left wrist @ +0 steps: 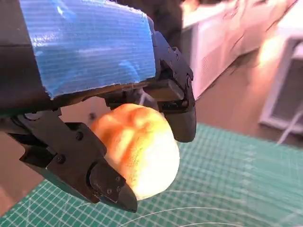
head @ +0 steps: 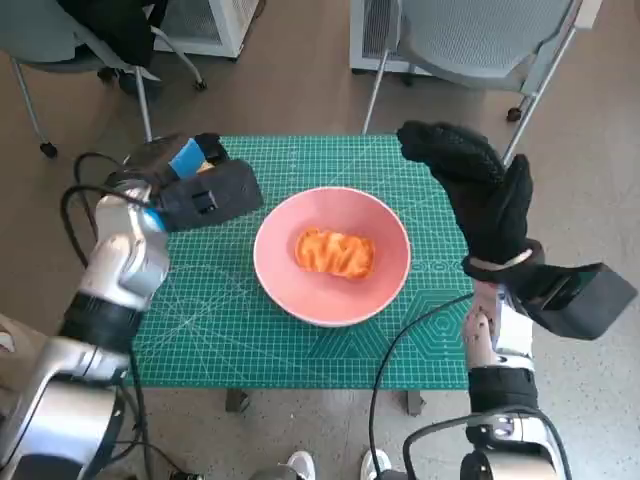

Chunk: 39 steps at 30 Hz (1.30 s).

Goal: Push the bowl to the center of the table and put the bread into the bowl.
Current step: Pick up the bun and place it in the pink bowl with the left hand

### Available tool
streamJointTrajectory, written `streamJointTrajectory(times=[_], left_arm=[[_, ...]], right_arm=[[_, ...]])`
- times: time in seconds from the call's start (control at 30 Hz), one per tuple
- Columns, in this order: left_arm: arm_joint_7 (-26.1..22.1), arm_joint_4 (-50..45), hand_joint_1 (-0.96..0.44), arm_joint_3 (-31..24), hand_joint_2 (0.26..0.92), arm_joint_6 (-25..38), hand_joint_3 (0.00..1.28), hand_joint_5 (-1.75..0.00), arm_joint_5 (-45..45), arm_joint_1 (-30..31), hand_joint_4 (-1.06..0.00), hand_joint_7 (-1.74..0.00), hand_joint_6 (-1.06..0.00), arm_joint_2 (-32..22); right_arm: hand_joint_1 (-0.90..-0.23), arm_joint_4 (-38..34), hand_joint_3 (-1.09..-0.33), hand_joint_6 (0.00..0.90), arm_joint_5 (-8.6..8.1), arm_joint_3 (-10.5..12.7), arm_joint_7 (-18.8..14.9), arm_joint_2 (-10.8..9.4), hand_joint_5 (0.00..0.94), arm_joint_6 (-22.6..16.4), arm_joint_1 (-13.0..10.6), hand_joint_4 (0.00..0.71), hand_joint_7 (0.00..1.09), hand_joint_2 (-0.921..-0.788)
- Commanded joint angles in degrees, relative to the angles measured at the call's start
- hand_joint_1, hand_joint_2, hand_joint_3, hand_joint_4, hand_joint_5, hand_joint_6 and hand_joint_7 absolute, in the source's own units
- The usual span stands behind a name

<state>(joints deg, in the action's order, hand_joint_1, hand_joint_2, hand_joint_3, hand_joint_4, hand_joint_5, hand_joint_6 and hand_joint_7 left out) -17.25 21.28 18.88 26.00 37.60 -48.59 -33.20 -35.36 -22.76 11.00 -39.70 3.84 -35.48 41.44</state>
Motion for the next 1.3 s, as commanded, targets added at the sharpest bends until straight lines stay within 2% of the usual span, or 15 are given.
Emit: streamJointTrajectory(times=[0.03,0.13,0.43,0.67,0.9,1.07,1.3], left_arm=[[-2.94,-15.20,0.00,-3.83,0.731,3.76,0.38,-1.37,1.21,4.61,-0.70,-0.93,-0.72,-3.21],[-3.21,-19.54,0.00,-5.04,0.678,4.17,0.48,-1.38,1.35,6.24,-0.70,-0.96,-0.72,-3.48],[-3.21,-28.90,0.00,-6.89,0.649,4.74,0.52,-1.37,2.07,9.70,-0.70,-0.98,-0.73,-2.90],[-2.95,-33.93,0.00,-6.36,0.707,4.36,0.39,-1.25,3.29,11.41,-0.75,-0.99,-0.74,-1.27],[-2.52,-39.08,0.00,-2.76,0.833,3.74,0.13,-1.03,6.84,12.14,-0.82,-1.07,-0.73,2.90],[-1.99,-38.42,0.00,0.50,0.859,1.11,0.09,-1.02,9.07,11.64,-0.83,-1.09,-0.71,5.68],[-0.71,-30.89,0.00,2.83,0.880,-5.21,0.07,-1.07,8.42,9.07,-0.80,-1.09,-0.68,8.63]], right_arm=[[-0.682,-1.89,-0.876,-0.001,-0.36,-0.23,-0.77,-0.46,0.000,0.36,-0.33,0.054,0.25,-0.921],[-0.681,-2.11,-0.876,-0.001,-0.44,-0.20,-0.89,-0.53,0.000,0.28,-0.18,0.054,0.25,-0.921],[-0.681,-2.73,-0.877,-0.001,-0.69,-0.02,-1.28,-0.77,0.000,-0.07,0.13,0.054,0.25,-0.921],[-0.681,-2.76,-0.876,-0.001,-0.86,0.11,-1.55,-0.84,0.000,-0.30,0.07,0.054,0.25,-0.921],[-0.681,-3.06,-0.876,-0.001,-0.95,0.28,-1.78,-0.92,0.000,-0.55,0.17,0.054,0.25,-0.921],[-0.679,-3.30,-0.877,-0.001,-0.92,0.27,-1.82,-0.98,0.000,-0.68,0.24,0.054,0.25,-0.921],[-0.678,-3.35,-0.879,-0.001,-1.07,0.28,-2.08,-0.85,0.000,-1.00,-0.07,0.054,0.25,-0.921]])
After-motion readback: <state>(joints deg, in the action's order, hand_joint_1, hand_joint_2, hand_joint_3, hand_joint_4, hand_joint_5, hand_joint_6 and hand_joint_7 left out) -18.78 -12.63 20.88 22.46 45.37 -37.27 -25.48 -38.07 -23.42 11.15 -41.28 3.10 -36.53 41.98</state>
